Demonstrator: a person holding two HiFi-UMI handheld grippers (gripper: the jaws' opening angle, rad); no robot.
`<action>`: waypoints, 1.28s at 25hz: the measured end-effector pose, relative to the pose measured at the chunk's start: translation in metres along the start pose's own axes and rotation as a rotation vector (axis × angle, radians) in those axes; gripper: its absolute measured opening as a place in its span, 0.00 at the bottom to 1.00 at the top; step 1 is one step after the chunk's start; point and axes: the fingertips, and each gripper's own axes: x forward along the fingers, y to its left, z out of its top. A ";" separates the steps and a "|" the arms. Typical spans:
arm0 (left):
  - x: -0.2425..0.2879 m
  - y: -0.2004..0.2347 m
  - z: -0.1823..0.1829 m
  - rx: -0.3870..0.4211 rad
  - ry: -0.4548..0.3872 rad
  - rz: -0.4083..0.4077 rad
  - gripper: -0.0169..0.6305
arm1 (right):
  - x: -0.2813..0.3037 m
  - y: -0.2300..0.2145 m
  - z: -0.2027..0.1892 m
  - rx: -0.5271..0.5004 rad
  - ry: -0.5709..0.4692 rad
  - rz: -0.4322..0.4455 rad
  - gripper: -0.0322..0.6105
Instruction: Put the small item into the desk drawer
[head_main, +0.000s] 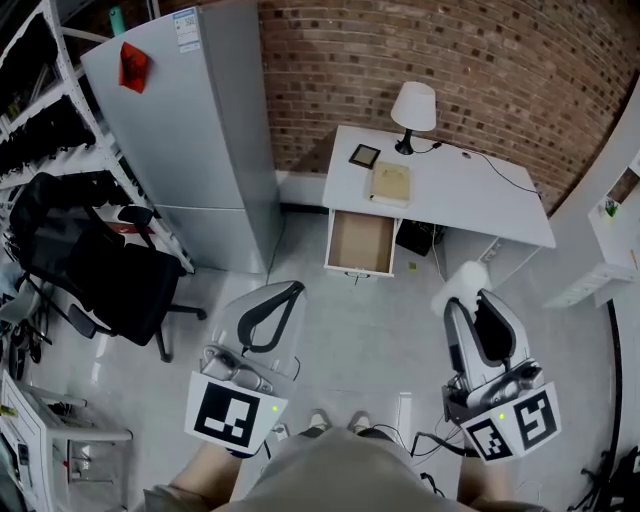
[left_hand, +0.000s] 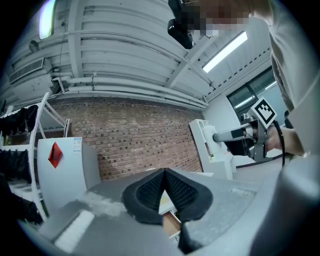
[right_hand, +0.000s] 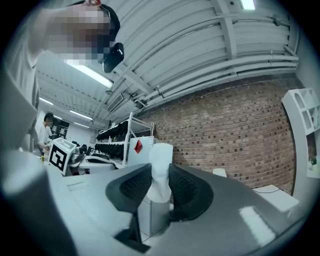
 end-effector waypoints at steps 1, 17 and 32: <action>0.001 0.003 -0.003 -0.004 0.002 0.000 0.03 | 0.002 0.000 -0.002 0.002 0.002 -0.008 0.22; 0.030 0.029 -0.038 -0.055 0.021 -0.009 0.03 | 0.039 -0.014 -0.044 0.048 0.062 -0.046 0.22; 0.159 0.056 -0.074 -0.054 0.099 -0.035 0.03 | 0.138 -0.115 -0.095 0.109 0.109 -0.038 0.22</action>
